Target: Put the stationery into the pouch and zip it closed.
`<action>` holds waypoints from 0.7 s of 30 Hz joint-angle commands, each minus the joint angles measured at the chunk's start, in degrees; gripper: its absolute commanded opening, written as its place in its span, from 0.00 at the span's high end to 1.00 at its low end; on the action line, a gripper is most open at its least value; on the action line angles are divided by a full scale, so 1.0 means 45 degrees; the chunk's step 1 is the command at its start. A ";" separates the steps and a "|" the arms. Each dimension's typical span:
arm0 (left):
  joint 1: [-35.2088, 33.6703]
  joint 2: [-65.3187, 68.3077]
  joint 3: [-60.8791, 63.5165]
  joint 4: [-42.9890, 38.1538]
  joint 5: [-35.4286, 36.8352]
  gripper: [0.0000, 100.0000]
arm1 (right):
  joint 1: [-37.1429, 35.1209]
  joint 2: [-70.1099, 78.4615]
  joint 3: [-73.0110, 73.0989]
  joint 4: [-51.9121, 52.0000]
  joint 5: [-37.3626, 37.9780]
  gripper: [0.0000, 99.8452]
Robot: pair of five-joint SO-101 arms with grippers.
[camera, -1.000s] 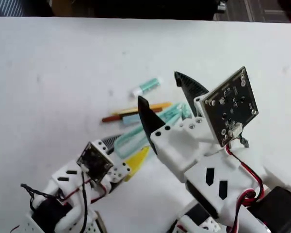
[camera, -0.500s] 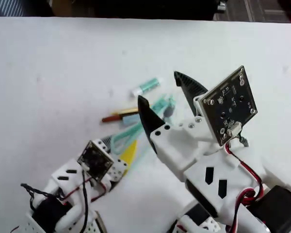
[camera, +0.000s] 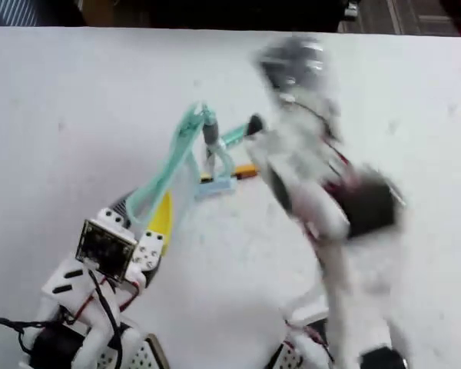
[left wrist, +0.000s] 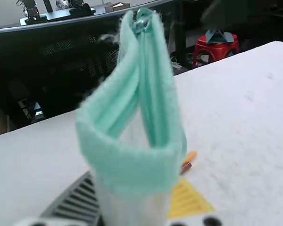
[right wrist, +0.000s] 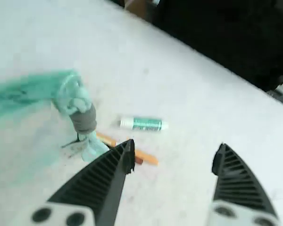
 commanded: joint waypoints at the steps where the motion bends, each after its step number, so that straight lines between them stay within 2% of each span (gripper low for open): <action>1: -0.0068 -0.0166 -0.0098 -0.0117 -0.0078 0.98 | -0.0088 0.1748 0.0996 -0.0713 0.2071 0.75; 9: -0.0107 -0.0166 -0.0098 -0.0117 -0.0078 0.98 | 0.1065 0.6281 0.1836 -0.2549 0.3223 0.89; 16: -0.0107 -0.0166 -0.0078 -0.0117 -0.0098 0.98 | 0.1905 0.9328 0.1817 -0.4249 0.3380 0.82; 21: -0.0049 -0.0166 -0.0059 -0.0117 -0.0098 0.98 | 0.1866 1.0266 0.1817 -0.5206 0.3399 0.82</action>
